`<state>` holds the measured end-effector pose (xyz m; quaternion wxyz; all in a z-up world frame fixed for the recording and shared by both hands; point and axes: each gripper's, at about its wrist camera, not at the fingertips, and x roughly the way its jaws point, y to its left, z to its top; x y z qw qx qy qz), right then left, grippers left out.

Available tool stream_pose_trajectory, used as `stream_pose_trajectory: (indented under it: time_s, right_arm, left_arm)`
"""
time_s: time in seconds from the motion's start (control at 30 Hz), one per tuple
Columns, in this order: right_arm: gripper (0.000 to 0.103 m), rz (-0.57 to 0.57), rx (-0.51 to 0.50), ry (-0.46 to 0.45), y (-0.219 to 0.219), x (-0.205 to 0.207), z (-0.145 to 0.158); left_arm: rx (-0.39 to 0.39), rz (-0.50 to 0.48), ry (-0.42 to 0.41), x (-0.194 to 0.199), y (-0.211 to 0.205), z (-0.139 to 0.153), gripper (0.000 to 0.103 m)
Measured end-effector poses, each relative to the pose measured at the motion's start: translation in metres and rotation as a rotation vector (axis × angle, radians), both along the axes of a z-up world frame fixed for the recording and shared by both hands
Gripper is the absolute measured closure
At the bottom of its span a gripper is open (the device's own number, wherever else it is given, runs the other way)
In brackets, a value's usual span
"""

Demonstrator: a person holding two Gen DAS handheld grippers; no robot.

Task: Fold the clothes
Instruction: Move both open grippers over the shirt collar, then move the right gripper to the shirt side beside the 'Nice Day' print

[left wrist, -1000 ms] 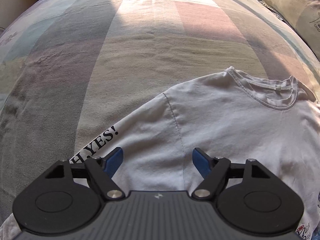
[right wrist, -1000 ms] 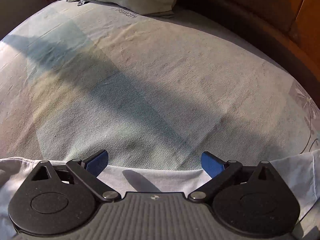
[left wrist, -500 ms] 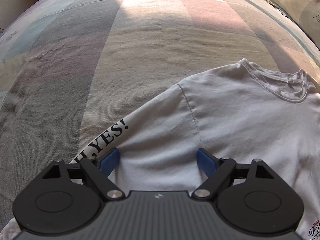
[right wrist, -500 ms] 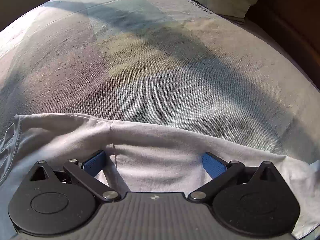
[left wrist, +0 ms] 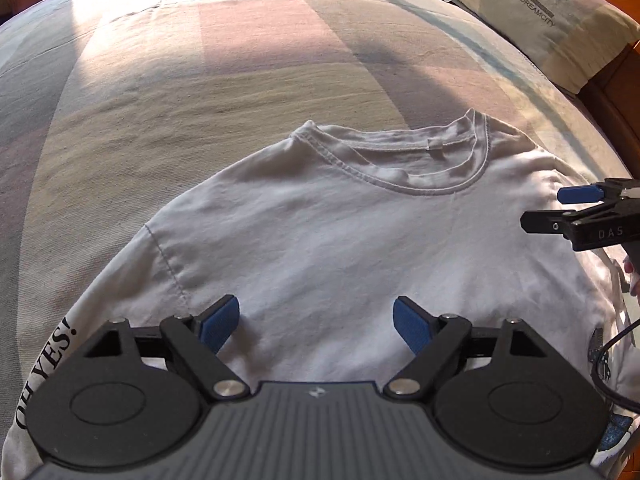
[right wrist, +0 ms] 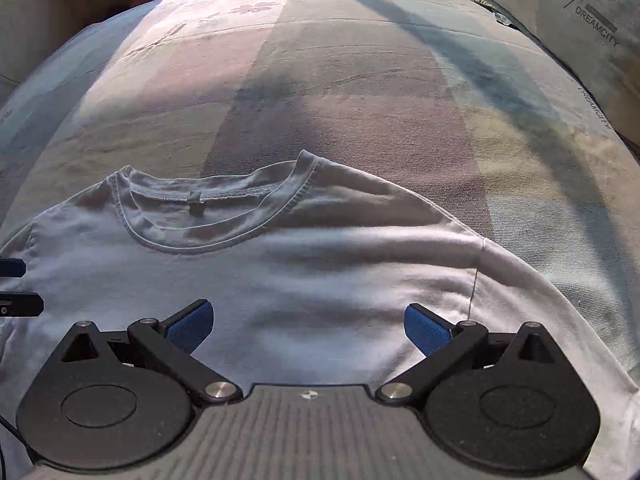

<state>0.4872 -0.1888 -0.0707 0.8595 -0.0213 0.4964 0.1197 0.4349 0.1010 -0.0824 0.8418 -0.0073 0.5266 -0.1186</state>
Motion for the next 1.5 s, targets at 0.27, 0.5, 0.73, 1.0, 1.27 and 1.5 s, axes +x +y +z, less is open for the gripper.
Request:
stream_pose_trajectory:
  time_s: [0.27,0.5,0.73,1.0,1.27,1.5]
  right_arm:
    - [0.0,0.022,-0.037,-0.05,0.01,0.049,-0.029]
    - [0.0,0.043,-0.031,-0.004,0.011,0.054,-0.018]
    - [0.0,0.086,0.052,0.022,-0.001,-0.027,0.009]
    - [0.0,0.226,0.109,0.163,-0.026,-0.154,0.023]
    - [0.0,0.349,0.087,0.222,-0.019,-0.234,0.001]
    - [0.0,0.276,0.073,0.201,-0.019,-0.241,-0.017]
  left_arm:
    - [0.021,0.08,-0.077,0.043,0.009,-0.012,0.014]
    - [-0.015,0.112,-0.074,0.041,-0.002,-0.004,0.013]
    - [0.045,-0.041,-0.009,-0.042,-0.029,0.017,0.013]
    - [0.077,-0.147,0.141,-0.151,-0.069,0.046,0.013]
    - [0.045,-0.156,0.152,-0.189,-0.081,0.026,0.013]
    - [0.019,-0.149,0.141,-0.21,-0.084,0.0,0.003]
